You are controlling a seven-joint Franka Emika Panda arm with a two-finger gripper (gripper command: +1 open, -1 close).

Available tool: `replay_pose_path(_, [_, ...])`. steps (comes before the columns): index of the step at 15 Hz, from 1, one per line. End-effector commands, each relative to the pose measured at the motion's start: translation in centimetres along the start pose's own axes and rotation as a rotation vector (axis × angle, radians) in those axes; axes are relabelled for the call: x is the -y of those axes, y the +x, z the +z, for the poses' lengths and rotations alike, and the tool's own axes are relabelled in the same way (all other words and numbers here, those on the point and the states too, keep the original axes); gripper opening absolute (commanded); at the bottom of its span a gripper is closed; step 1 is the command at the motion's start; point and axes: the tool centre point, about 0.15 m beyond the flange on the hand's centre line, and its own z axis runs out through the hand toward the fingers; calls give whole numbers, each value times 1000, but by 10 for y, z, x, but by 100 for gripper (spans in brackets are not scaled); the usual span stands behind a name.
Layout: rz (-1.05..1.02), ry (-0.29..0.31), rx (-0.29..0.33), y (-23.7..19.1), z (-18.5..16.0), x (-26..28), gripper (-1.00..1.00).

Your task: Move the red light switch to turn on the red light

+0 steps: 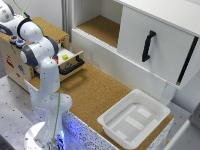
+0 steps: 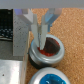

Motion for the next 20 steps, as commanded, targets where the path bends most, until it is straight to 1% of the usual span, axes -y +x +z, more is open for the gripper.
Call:
replay_pose_path(1, [13, 21, 200, 50, 16, -10, -100])
replay_pose_path(5, [23, 27, 203, 44, 12, -7, -100])
replay_pose_path(7, [40, 14, 171, 45, -8, -13, -100])
replay_pose_path(8, [44, 2, 166, 44, -15, -18, -100])
replay_pose_path(10, [54, -17, 163, 44, -20, -26, -100])
replay_pose_path(12, [58, -21, 162, 43, -22, -30, -100])
replay_pose_path(14, [59, -17, 169, 41, -18, -31, -100])
replay_pose_path(20, [43, 18, 207, 39, 16, -33, -100])
